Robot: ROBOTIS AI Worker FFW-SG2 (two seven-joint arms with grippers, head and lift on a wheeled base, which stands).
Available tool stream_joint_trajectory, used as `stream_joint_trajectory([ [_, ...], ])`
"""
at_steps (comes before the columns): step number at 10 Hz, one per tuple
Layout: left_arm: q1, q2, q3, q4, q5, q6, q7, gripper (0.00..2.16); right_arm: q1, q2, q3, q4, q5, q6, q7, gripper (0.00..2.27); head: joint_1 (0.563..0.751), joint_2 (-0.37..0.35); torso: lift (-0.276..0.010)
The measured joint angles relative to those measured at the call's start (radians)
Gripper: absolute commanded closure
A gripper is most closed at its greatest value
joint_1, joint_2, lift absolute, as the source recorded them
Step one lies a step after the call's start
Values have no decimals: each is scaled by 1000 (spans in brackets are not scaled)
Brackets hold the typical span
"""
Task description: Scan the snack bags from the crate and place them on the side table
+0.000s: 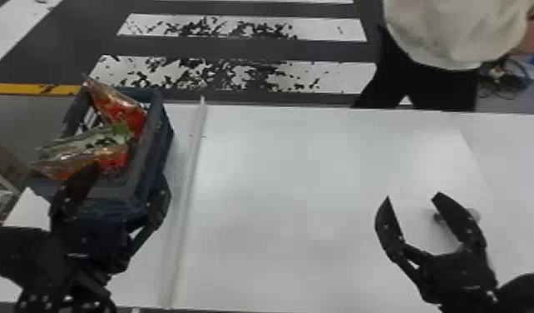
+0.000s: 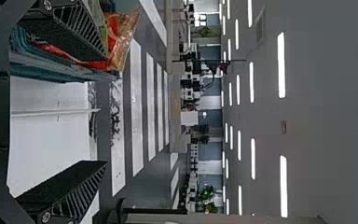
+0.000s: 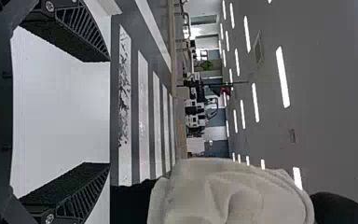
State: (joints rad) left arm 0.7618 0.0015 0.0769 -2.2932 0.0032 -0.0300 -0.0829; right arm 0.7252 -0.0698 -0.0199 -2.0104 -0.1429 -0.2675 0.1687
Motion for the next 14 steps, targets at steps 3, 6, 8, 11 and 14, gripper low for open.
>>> stream_joint_trajectory([
  [3,2,0,153,-49,59,100,-80,87,-4,-8,1,5,-6,0,0,80,695,117,-94],
  [6,-21,0,269,-80,86,231,-139,87,-4,-14,2,6,-11,0,0,80,695,193,-94],
  [8,-44,0,335,-81,100,286,-172,87,-4,-15,2,7,-12,0,0,80,695,235,-94],
  [11,-71,0,415,-65,127,308,-225,83,-4,-13,3,7,-12,0,2,80,695,276,-94],
  [14,-135,0,517,14,160,308,-342,83,0,-5,5,7,-7,0,2,80,695,330,-94],
])
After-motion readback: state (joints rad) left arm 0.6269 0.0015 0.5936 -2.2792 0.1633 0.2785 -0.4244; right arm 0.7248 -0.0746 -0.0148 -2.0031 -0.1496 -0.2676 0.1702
